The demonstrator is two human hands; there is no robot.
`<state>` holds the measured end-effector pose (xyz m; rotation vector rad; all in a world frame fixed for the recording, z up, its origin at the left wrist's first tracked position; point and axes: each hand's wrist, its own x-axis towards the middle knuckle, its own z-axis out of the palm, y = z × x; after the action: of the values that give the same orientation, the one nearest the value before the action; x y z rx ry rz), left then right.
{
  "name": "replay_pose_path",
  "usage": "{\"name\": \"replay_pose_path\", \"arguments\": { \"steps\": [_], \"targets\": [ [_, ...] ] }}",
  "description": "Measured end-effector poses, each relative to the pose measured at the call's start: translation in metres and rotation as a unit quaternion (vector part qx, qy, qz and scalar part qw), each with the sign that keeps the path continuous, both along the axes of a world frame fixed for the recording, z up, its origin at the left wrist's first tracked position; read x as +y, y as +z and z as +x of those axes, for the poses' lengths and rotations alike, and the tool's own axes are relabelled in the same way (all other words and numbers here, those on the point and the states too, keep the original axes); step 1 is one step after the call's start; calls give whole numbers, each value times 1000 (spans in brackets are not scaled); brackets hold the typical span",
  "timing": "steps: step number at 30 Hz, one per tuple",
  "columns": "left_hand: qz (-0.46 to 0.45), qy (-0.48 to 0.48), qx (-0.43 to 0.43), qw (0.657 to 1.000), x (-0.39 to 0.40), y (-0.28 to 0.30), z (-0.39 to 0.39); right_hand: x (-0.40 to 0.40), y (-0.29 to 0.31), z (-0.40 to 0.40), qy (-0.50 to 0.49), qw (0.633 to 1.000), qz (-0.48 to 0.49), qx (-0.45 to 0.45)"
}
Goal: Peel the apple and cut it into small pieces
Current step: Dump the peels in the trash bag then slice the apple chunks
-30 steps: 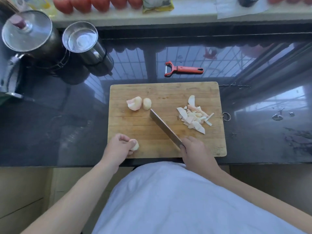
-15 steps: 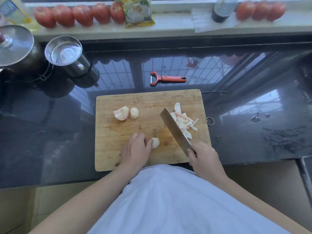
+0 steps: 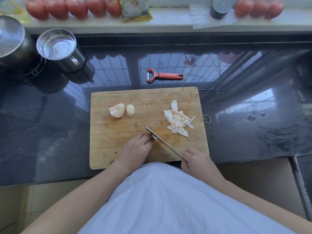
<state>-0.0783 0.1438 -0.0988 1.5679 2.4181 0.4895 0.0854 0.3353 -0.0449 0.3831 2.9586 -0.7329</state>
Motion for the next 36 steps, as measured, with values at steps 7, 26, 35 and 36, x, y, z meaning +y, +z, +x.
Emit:
{"name": "replay_pose_path", "arguments": {
  "steps": [7, 26, 35, 36],
  "targets": [
    [-1, 33, -13, 999, 4, 7, 5, 5, -3, 11, 24, 1000, 18, -2],
    [-41, 15, 14, 999, 1, 3, 5, 0, -11, -5, 11, 1000, 16, 5],
    [-38, 20, 5, 999, 1, 6, 6, -8, -26, -33, -20, 1000, 15, 0],
    [-40, 27, 1, 999, 0, 7, 8, -9, -25, -35, -25, 1000, 13, 4]
  ]
}}
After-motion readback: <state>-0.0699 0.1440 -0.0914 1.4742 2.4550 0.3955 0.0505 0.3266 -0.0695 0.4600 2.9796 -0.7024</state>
